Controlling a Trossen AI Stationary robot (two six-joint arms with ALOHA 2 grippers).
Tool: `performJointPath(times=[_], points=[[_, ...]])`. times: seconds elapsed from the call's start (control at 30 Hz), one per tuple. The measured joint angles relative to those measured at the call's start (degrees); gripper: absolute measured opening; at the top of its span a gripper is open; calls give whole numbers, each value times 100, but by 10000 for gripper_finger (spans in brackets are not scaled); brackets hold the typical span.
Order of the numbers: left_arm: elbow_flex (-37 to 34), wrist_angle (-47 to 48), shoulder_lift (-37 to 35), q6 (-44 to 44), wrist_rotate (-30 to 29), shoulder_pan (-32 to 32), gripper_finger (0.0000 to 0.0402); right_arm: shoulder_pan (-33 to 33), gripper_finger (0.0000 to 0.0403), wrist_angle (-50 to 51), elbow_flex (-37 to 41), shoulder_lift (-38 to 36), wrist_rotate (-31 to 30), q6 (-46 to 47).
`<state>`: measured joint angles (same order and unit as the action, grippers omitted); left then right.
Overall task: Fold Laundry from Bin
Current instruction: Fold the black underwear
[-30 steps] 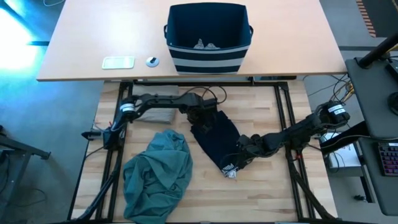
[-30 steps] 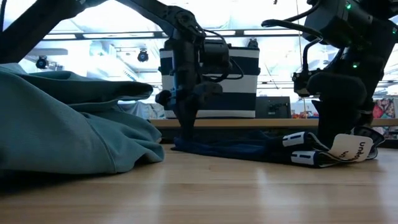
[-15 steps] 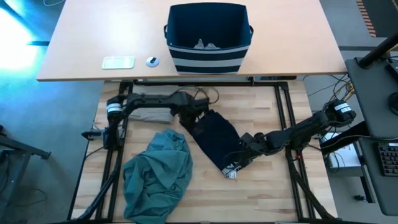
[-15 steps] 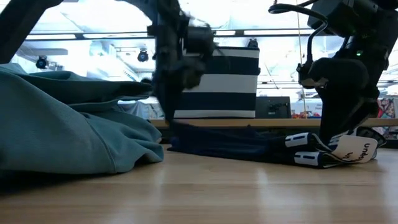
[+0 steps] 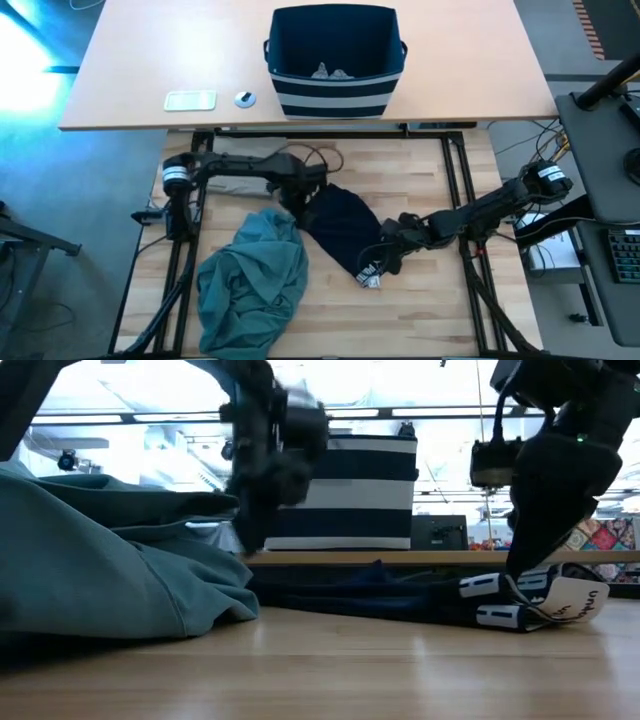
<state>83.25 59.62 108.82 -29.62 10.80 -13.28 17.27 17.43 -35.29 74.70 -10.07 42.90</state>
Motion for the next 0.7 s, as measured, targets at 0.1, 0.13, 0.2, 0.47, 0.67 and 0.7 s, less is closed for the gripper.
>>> performJointPath(times=[0.1, 0.13, 0.2, 0.47, 0.67, 0.7], points=[[558, -198, -163, 309, -406, -54, 125, 36, 206, -311, 0, 37, 105, -408], [727, -387, -165, 470, -519, -74, 134, 38, 206, -375, 0, 68, 114, -505], [943, -1041, -59, 731, -480, -93, 147, 36, 206, -486, 44, 195, 151, -560], [983, -2902, 1196, 1098, 111, 40, 125, 133, 206, -693, 120, 655, 430, -565], [1251, -3161, 2169, 1168, -175, -137, 83, 136, 206, 692, 52, 437, 608, -822], [1359, -3107, 2261, 1051, -63, -205, 78, 136, 206, 1040, 7, 303, 610, -946]])
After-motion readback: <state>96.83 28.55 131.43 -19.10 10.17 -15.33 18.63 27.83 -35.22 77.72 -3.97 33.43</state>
